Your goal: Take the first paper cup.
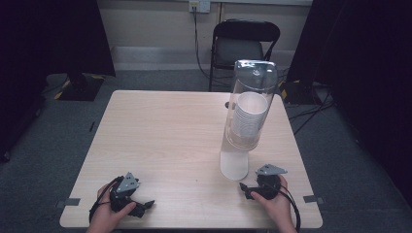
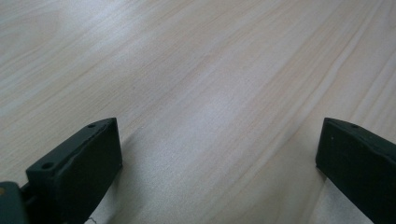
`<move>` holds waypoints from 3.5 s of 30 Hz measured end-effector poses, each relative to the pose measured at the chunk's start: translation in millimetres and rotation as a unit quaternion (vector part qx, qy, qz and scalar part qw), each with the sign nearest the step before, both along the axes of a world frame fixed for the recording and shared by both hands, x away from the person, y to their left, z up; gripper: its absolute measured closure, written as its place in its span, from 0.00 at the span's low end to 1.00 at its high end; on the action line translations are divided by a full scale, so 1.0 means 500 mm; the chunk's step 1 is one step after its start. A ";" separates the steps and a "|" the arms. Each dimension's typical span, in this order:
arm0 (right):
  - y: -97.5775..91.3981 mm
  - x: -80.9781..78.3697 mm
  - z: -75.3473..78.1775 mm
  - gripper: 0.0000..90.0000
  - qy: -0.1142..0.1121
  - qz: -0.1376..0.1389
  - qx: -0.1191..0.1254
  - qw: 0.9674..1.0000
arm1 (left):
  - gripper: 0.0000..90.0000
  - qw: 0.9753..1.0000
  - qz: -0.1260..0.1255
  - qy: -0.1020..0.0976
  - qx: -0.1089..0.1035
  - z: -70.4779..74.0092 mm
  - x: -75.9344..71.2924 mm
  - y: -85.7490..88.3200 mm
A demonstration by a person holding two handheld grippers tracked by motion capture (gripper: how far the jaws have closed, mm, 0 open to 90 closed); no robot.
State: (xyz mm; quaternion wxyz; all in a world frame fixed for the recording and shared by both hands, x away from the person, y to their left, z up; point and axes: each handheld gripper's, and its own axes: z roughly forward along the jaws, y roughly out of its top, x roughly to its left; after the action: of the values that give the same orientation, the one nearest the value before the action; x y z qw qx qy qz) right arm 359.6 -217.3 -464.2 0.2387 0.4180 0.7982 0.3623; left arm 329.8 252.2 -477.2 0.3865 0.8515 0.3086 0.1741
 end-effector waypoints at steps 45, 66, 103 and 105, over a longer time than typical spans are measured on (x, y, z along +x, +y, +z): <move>0.086 0.054 0.147 0.23 -0.197 -0.027 0.167 0.966 | 0.00 1.000 0.000 0.001 -0.001 0.000 0.000 0.000; 0.089 0.064 0.137 0.37 -0.209 -0.020 0.157 0.965 | 0.00 1.000 0.000 0.001 -0.001 0.000 0.000 0.000; 0.085 0.066 0.088 0.26 -0.211 -0.014 0.106 0.972 | 0.00 1.000 -0.001 0.000 0.000 0.000 0.001 0.000; 0.087 0.063 0.092 0.25 -0.218 -0.016 0.113 0.969 | 0.00 1.000 -0.001 0.000 0.000 0.000 0.001 0.000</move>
State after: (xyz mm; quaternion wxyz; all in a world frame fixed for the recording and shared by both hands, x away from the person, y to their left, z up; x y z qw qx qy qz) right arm 391.1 -174.1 -418.4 0.3639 0.3660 0.6742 0.5283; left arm 330.1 252.3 -477.1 0.3870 0.8517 0.3078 0.1733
